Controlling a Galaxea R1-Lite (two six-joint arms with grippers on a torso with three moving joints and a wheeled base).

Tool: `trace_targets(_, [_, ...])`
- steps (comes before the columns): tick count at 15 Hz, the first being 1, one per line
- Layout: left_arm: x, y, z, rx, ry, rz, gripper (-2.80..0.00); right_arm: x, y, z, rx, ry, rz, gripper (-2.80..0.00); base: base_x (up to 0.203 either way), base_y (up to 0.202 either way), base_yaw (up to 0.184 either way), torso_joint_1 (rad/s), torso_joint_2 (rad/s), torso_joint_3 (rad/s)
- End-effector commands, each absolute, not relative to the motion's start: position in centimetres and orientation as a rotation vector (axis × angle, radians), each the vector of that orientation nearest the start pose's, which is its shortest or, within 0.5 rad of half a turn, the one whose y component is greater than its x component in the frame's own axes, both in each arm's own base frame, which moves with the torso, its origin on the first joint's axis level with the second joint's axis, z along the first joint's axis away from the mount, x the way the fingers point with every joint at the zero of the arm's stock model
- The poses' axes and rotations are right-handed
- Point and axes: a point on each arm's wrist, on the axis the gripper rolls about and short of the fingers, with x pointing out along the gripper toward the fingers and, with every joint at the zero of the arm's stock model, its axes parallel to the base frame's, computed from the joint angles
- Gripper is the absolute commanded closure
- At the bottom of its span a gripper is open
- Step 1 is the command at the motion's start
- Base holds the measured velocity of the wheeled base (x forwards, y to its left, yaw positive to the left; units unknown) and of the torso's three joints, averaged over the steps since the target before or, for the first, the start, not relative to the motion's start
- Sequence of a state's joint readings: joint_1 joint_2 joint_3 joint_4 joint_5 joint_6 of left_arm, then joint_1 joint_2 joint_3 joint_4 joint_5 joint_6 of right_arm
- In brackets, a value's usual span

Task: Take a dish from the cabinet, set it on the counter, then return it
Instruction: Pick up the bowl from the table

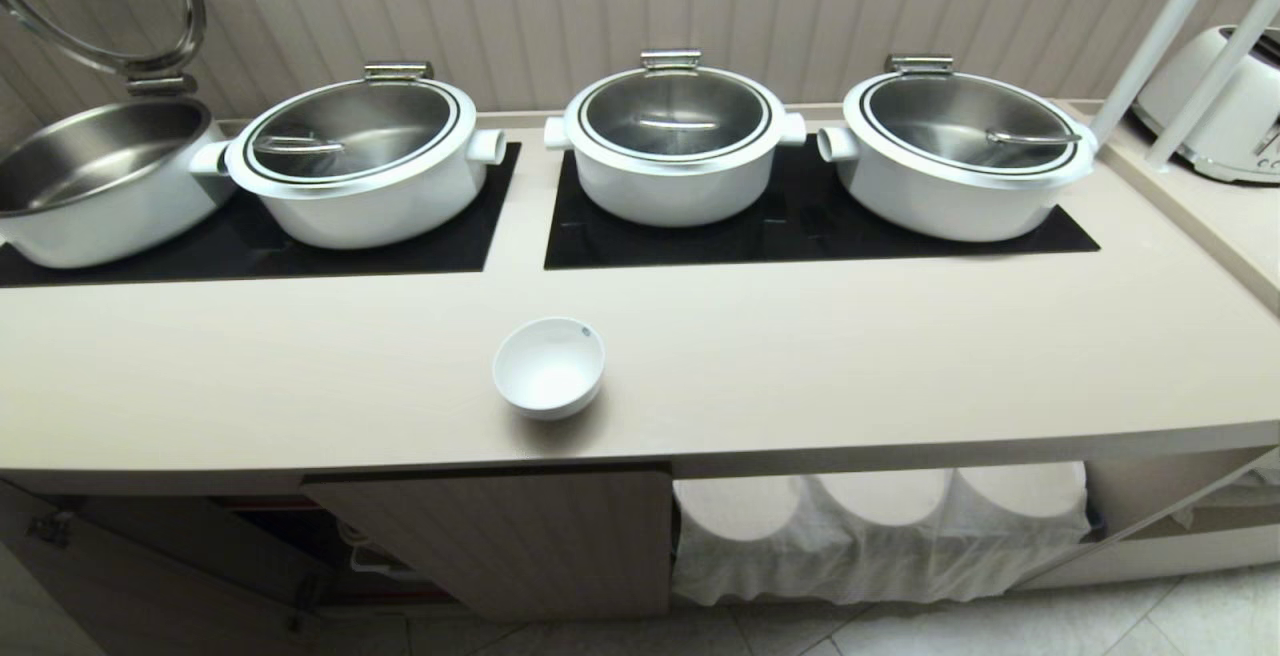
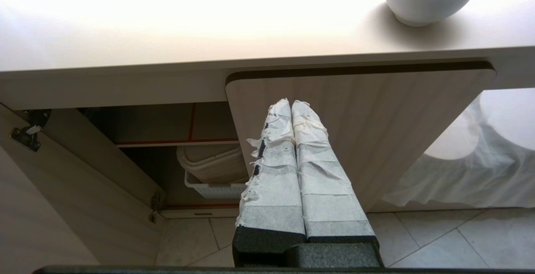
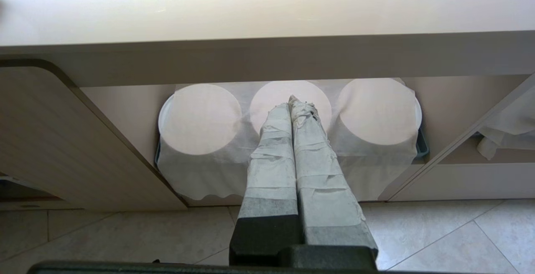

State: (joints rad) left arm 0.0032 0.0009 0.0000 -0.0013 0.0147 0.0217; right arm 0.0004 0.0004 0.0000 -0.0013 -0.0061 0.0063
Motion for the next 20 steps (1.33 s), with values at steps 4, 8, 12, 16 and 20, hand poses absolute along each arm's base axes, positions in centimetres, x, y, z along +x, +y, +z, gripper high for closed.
trace_targets(4, [-2.3, 0.0, 7.6, 0.020, -0.001, 0.018, 0.00, -2.3, 0.0, 7.6, 0.007, -0.002, -0.005, 0.00, 0.000, 0.000, 0.000, 0.000, 0.00, 0.000])
trace_targets(8, [-2.2, 0.0, 7.6, 0.020, 0.003, 0.018, 0.00, -2.3, 0.0, 7.6, 0.008, -0.002, -0.006, 0.00, 0.000, 0.000, 0.000, 0.000, 0.00, 0.000])
trace_targets(12, [-1.5, 0.0, 7.8, 0.023, 0.099, 0.019, 0.00, -2.3, 0.0, 7.6, 0.007, -0.002, -0.005, 0.00, 0.000, 0.000, 0.000, 0.000, 0.00, 0.000])
trace_targets(16, [-0.3, 0.0, 7.9, 0.027, 0.250, 0.025, 0.00, -2.3, 0.0, 7.6, 0.007, -0.002, -0.005, 0.00, 0.000, 0.000, 0.000, 0.000, 0.00, 0.000])
trace_targets(20, [1.1, 0.0, 8.2, 0.036, 0.373, 0.016, 0.00, -2.3, 0.0, 7.6, 0.007, -0.002, -0.006, 0.00, 0.000, 0.000, 0.000, 0.000, 0.00, 0.000])
